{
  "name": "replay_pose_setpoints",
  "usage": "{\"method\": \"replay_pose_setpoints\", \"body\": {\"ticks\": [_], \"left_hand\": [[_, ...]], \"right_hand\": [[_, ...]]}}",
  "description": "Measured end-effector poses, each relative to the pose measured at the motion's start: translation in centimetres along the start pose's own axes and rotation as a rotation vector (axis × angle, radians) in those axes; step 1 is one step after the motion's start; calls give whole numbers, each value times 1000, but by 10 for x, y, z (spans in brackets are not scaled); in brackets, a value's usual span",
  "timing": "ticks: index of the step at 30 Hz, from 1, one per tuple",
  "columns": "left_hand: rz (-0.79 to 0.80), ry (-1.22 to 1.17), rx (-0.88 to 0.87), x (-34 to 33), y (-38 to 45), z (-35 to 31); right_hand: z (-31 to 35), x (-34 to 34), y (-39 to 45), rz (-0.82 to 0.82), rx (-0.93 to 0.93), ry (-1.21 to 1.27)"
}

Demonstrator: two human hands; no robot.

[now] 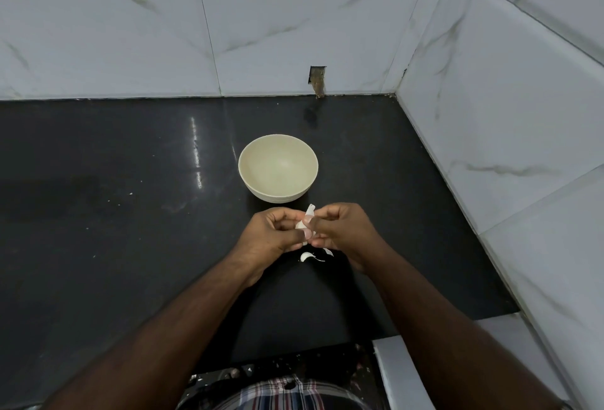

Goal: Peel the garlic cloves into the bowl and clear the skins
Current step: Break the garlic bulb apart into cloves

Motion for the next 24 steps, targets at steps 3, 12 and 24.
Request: {"method": "replay_pose_setpoints", "body": {"ticks": [3,12,24], "left_hand": [[27,63,-54,-5,2,-7],[-20,125,-83,-8,9,-8],[-4,-48,24,-9,8,1]], "right_hand": [[-1,6,2,-61,3,22],[2,10,1,-55,19,-26],[6,16,3,-71,39,7]]}}
Point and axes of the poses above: each hand's wrist, its own y-axis towards the middle knuckle, its own x-axis out of the back of the hand, z = x × y, the point moved 10 cm from there along y, towards the middle knuckle, and after that the axes turned 11 degrees about -x, right-handed, at the moved point
